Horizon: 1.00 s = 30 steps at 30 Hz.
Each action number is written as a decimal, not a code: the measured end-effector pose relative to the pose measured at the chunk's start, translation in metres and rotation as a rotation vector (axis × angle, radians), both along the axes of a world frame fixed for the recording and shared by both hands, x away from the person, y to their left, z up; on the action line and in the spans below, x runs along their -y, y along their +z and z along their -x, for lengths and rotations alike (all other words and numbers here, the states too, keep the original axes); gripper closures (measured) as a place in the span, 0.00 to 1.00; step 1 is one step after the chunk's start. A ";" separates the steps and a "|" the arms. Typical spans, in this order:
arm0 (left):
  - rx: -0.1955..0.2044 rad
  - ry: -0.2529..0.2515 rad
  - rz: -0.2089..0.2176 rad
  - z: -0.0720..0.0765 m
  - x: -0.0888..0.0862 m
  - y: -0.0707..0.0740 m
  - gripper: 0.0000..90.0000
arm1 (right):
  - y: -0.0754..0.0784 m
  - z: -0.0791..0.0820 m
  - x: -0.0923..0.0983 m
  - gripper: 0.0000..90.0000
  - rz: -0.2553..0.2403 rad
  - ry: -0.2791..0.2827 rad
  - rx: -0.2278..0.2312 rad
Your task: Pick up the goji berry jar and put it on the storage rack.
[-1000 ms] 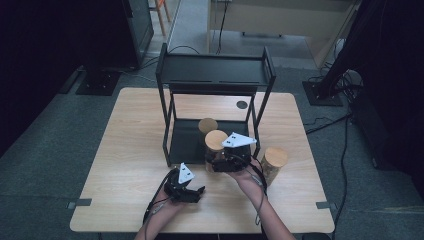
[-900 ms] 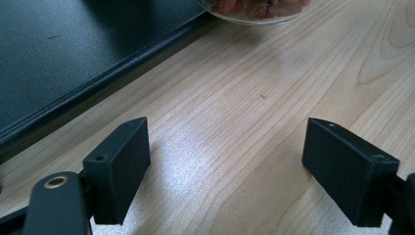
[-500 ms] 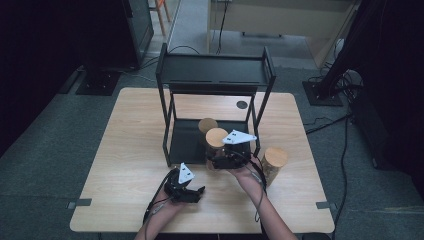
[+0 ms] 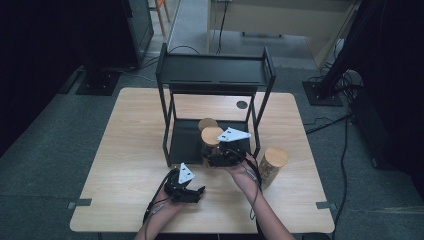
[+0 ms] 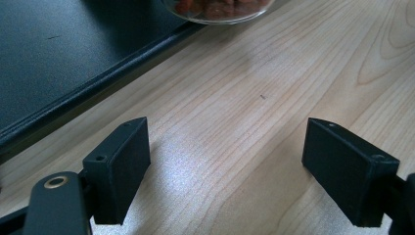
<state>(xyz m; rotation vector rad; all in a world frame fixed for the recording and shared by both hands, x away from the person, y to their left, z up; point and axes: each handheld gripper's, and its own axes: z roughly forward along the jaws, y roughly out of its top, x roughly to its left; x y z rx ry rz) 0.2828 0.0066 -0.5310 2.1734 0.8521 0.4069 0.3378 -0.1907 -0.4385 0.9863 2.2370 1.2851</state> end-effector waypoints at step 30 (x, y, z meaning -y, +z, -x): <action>0.001 -0.013 -0.006 -0.001 0.001 0.000 0.20 | -0.006 -0.023 -0.006 0.28 -0.002 -0.039 -0.015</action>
